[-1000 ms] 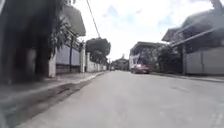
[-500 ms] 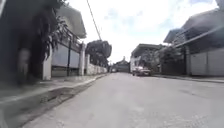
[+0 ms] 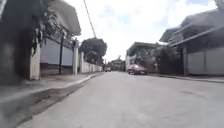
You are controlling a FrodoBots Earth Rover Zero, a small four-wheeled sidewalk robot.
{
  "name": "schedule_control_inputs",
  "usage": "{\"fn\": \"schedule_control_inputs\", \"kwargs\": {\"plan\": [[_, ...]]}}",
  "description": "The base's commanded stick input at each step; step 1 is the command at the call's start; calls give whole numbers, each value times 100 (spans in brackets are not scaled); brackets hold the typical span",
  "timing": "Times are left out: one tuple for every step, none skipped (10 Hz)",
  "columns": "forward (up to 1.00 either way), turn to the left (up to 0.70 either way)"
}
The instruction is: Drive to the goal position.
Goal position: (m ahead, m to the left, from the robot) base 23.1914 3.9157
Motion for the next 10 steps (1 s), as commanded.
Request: {"fn": "schedule_control_inputs", "kwargs": {"plan": [[70, -35], [70, -35], [70, -9], [70, -35], [70, -35], [70, -35], [70, -35], [70, -35], [70, -35], [70, -35]]}}
